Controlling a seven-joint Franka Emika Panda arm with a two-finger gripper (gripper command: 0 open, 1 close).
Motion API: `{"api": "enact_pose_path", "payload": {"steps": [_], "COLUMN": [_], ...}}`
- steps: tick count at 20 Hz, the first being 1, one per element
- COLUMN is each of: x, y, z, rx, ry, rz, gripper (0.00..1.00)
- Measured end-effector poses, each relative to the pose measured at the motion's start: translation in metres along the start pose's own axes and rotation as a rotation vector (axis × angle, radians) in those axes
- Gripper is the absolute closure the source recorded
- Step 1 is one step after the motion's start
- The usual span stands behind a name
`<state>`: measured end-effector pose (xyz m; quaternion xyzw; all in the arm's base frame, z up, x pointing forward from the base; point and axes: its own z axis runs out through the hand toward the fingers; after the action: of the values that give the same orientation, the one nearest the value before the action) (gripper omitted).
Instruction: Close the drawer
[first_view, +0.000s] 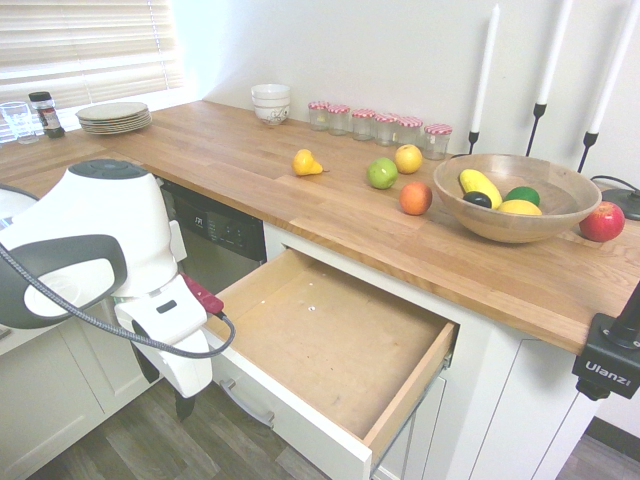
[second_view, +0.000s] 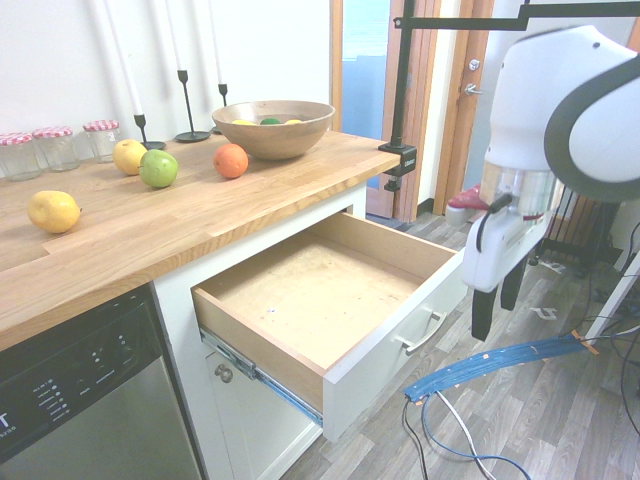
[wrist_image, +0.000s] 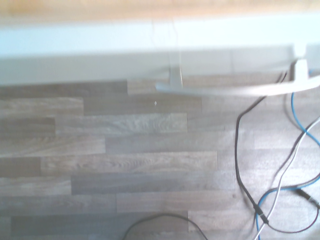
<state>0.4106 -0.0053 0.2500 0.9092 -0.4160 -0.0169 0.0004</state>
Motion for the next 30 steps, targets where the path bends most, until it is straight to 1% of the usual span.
{"api": "enact_pose_path", "payload": {"steps": [12,16,20,21,25,30], "x": [0.013,0.03,0.042,0.044,0.05,0.047], "y": [0.016,0.013,0.01,0.01,0.012,0.006], "z": [0.1,0.112,0.119,0.122,0.133,0.136], "rx": [-0.011,0.015,0.042,0.045,0.043,0.046], "ry": [-0.004,0.003,0.035,0.044,0.089,0.094], "rz": [0.006,-0.01,-0.027,-0.028,-0.034,-0.04], "gripper": [0.0,0.0,0.0,1.0,1.0,1.0]}}
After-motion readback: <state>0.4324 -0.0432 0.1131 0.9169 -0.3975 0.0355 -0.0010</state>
